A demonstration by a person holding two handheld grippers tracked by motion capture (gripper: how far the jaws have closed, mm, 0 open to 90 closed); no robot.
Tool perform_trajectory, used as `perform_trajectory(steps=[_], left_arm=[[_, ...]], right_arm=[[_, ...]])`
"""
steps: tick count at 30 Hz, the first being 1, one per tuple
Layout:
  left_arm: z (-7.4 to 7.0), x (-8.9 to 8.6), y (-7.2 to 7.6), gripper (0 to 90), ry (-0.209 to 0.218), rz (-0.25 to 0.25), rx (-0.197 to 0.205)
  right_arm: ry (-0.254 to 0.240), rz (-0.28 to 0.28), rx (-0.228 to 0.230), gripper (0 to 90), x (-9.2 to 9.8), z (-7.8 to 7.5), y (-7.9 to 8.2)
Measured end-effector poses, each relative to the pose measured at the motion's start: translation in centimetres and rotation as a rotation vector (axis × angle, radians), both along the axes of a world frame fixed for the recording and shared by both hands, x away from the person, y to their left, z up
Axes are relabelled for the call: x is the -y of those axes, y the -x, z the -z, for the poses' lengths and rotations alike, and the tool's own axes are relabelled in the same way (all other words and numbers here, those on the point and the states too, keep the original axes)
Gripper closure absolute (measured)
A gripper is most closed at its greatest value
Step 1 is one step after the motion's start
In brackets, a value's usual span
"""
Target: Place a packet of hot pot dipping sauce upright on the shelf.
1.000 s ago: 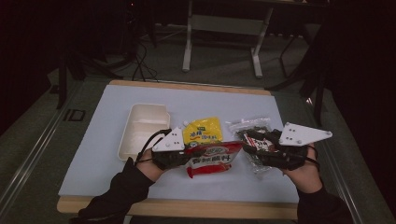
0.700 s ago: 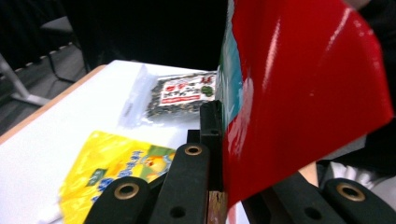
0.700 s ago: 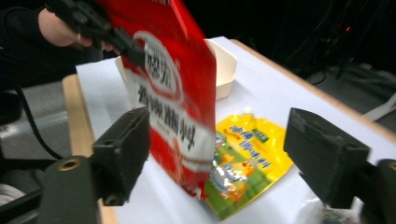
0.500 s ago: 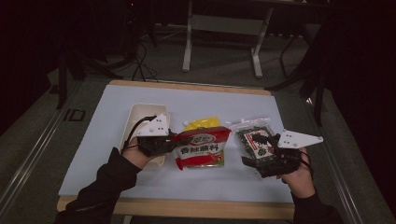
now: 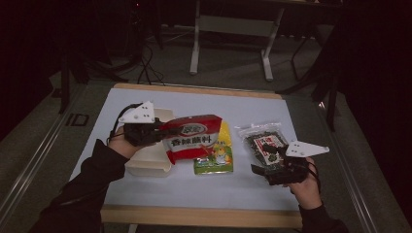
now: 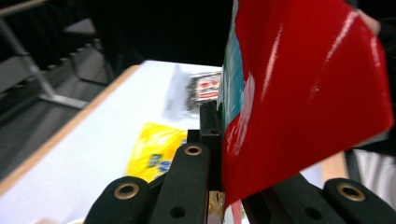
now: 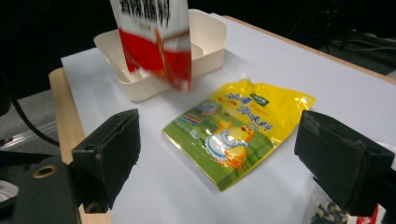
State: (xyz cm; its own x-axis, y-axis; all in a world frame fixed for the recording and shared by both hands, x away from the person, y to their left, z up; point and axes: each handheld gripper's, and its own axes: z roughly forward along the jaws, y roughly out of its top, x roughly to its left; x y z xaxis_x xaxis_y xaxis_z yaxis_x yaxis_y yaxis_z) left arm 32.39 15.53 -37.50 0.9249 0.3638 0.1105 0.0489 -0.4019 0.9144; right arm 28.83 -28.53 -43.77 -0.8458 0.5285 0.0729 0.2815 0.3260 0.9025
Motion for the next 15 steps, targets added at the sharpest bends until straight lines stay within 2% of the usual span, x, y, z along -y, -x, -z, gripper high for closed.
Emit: perform_trajectory(steps=[7,11,14,15], left_arm=[[-1.2,-3.2,-1.4,90.0,-0.010,-0.076,0.020],[-1.6,-4.9,-2.4,90.0,-0.013,-0.097,0.021],[-1.8,-6.2,-3.0,90.0,-0.024,-0.116,0.042],[-1.8,-6.6,-3.3,90.0,-0.030,-0.137,0.053]], right_arm=[[-0.002,-0.010,-0.027,14.2,-0.1,0.8,-0.1],[-0.006,-0.015,-0.034,14.1,0.0,0.9,0.0],[-0.007,-0.014,-0.044,14.1,0.0,1.0,0.0],[-0.007,-0.015,-0.045,14.1,0.0,1.1,-0.1]])
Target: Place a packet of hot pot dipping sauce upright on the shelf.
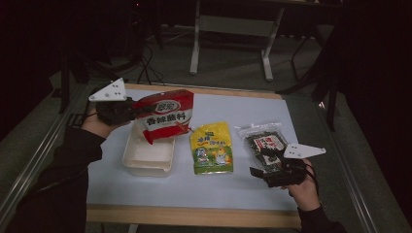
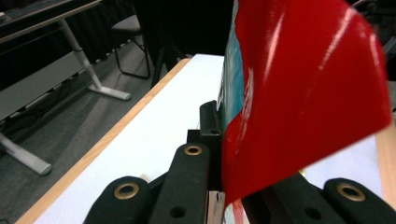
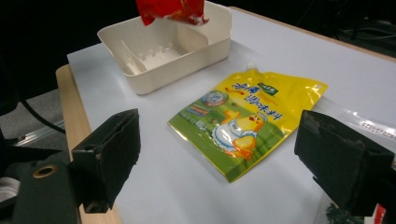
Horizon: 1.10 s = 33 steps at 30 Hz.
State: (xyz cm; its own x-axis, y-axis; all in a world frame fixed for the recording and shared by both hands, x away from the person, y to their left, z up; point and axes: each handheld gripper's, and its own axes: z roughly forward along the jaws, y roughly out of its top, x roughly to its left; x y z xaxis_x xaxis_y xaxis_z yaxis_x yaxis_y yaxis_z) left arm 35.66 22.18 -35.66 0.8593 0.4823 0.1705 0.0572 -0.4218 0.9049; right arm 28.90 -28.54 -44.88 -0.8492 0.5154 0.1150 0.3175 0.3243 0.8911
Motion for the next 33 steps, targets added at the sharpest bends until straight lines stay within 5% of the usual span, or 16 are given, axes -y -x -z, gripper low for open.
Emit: perform_trajectory(steps=[8,23,33], left_arm=[[0.5,-2.4,-2.6,90.0,-0.021,-0.016,-0.005],[1.6,-3.6,-7.0,90.0,-0.057,0.031,0.032],[3.5,-4.0,-9.5,90.0,-0.080,0.063,0.025]], right_arm=[[-0.004,-0.014,-0.032,14.2,-0.4,0.5,-0.3],[-0.024,-0.018,-0.078,14.3,-0.4,1.3,-0.6],[-0.022,-0.016,-0.097,14.3,-0.3,1.6,-0.8]])
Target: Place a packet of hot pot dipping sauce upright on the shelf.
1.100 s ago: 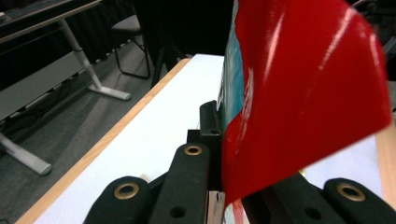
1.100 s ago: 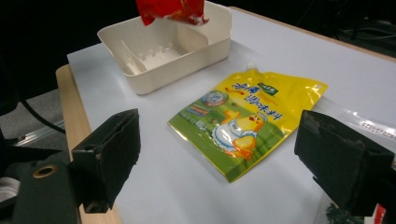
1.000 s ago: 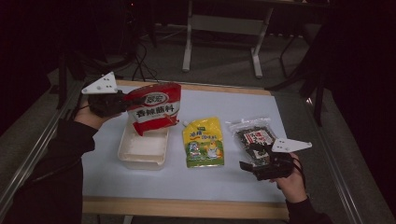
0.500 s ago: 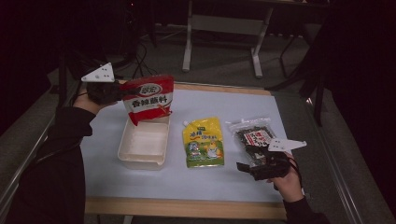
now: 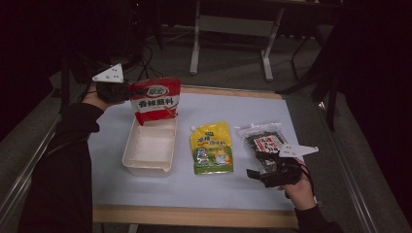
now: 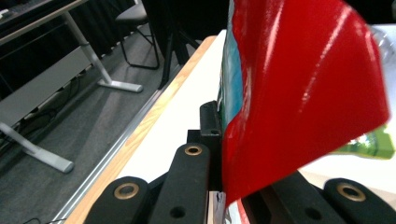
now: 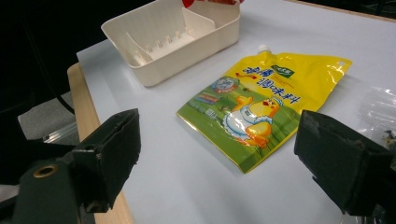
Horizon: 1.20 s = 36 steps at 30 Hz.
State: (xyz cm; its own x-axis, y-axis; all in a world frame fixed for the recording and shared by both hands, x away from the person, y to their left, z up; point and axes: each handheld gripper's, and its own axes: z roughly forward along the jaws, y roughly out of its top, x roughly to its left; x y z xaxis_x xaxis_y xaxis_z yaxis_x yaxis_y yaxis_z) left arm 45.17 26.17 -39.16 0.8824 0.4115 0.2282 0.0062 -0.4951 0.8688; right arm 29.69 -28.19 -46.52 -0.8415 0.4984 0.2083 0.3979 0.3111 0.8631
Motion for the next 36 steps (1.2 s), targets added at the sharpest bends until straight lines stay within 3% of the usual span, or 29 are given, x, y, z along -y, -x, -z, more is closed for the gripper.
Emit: perform_trajectory(steps=[1,6,10,18,20,26,29,34,36], left_arm=[[0.6,0.0,-0.2,90.0,-0.029,-0.005,0.014],[1.5,-0.2,-0.3,90.0,-0.026,0.003,-0.023],[2.4,0.1,-0.4,90.0,-0.049,0.003,-0.041],[4.5,0.3,-0.6,90.0,-0.022,-0.039,-0.105],[4.9,0.3,-0.4,90.0,-0.009,-0.035,-0.104],[4.7,0.6,-0.1,90.0,-0.022,-0.070,-0.109],[4.4,0.8,0.1,82.7,-0.026,-0.086,-0.121],[3.4,0.7,0.9,74.0,-0.008,-0.126,-0.086],[2.9,0.5,1.1,67.3,-0.003,-0.153,-0.114]], right_arm=[[0.000,-0.002,-0.003,14.3,0.0,0.1,-0.1],[-0.001,0.001,-0.009,14.4,0.2,0.1,-0.1],[-0.003,-0.001,-0.005,14.4,0.2,0.1,0.0],[0.007,0.008,0.012,16.0,0.5,0.0,0.1],[0.011,0.012,0.023,16.0,0.6,-0.1,0.2],[0.022,0.010,0.043,15.1,0.6,-0.3,0.5],[0.020,0.015,0.046,14.6,0.8,-0.3,0.5],[0.024,0.017,0.050,14.4,1.2,-0.3,0.5],[0.029,0.014,0.051,14.3,1.2,-0.3,0.5]])
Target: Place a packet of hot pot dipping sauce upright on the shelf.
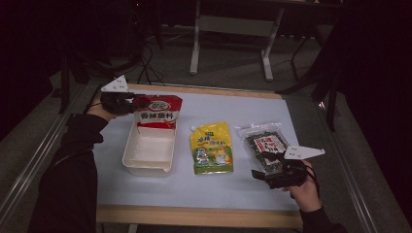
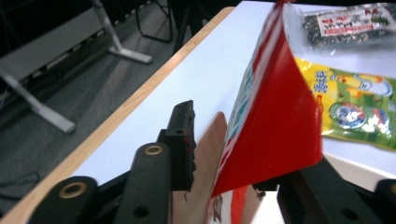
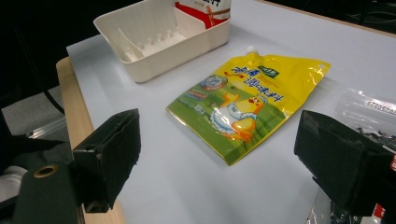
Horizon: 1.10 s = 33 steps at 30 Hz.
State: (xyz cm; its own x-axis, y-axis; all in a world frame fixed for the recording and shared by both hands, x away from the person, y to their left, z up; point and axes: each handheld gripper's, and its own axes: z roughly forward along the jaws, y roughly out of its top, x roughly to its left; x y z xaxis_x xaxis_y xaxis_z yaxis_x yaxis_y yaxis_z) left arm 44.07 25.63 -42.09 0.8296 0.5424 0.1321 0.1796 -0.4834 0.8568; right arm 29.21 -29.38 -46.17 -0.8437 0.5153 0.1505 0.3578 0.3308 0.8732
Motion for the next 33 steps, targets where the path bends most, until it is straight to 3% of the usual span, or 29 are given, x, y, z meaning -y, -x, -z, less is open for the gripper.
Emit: perform_trajectory(steps=[2,5,7,11,18,24,27,33], left_arm=[[-0.4,-0.1,0.3,59.5,-0.006,-0.035,-0.006],[-1.2,-0.2,1.0,60.7,0.003,-0.057,-0.021],[-1.7,-0.2,1.4,52.1,0.022,-0.092,-0.034],[-2.7,-0.4,2.0,48.8,0.039,-0.106,-0.073],[-4.9,-0.4,4.1,41.5,0.064,-0.103,-0.056],[-6.4,0.4,5.9,35.1,0.067,-0.134,-0.033],[-7.1,1.1,6.8,32.0,0.073,-0.127,-0.013],[-8.2,2.1,8.4,27.0,0.113,-0.137,0.003]], right_arm=[[0.002,0.001,0.004,14.3,0.0,0.0,0.0],[-0.003,0.004,0.008,14.3,0.1,0.0,0.0],[-0.003,0.003,0.009,14.2,0.1,0.1,-0.1],[0.000,-0.002,0.011,14.1,0.0,0.1,0.0],[0.004,-0.007,0.014,14.1,0.0,0.1,0.1],[-0.006,-0.010,0.024,14.2,0.1,-0.1,0.1],[-0.003,-0.009,0.031,14.2,0.1,-0.2,0.2],[-0.008,-0.002,0.038,14.2,0.5,-0.3,0.2]])
